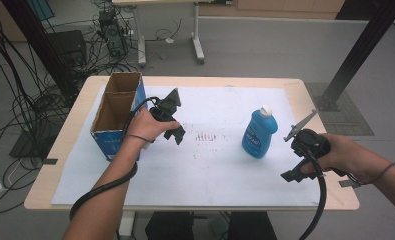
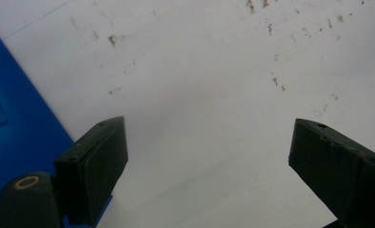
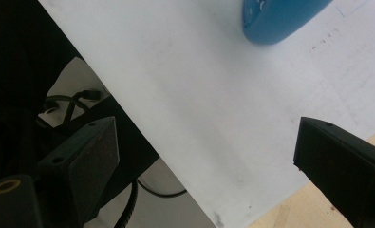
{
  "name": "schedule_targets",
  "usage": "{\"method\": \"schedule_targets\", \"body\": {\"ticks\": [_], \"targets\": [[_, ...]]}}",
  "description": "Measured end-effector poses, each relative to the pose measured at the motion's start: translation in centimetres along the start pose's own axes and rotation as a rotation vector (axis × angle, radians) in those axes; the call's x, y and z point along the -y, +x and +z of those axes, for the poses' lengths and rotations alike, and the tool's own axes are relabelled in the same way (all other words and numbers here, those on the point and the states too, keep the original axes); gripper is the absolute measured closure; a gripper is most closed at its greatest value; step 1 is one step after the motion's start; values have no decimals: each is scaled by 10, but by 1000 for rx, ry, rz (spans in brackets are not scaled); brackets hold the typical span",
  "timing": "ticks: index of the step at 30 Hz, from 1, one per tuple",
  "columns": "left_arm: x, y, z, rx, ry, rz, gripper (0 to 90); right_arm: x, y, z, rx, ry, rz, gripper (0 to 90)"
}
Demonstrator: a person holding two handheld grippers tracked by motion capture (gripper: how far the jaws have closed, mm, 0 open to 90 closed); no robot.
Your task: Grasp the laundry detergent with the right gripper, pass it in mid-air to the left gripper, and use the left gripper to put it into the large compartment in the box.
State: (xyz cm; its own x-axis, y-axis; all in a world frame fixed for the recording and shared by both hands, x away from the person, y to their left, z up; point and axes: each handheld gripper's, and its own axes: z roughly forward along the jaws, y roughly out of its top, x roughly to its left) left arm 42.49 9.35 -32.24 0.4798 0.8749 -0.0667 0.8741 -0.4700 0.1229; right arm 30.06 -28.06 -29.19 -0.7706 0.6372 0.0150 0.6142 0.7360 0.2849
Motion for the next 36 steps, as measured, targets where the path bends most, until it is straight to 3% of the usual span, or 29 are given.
{"method": "schedule_targets", "body": {"ticks": [18, 22, 36], "targets": [[14, -2, 5, -6, 9, -2, 132, 19, -23, 16, 33, 27, 51, 74], [17, -5, 4, -4, 13, -6, 132, 22, -27, 19, 41, 31, 65, 74], [31, -25, 5, -7, 6, 40, 131, 31, -38, 36, 47, 46, 110, 74]]}}
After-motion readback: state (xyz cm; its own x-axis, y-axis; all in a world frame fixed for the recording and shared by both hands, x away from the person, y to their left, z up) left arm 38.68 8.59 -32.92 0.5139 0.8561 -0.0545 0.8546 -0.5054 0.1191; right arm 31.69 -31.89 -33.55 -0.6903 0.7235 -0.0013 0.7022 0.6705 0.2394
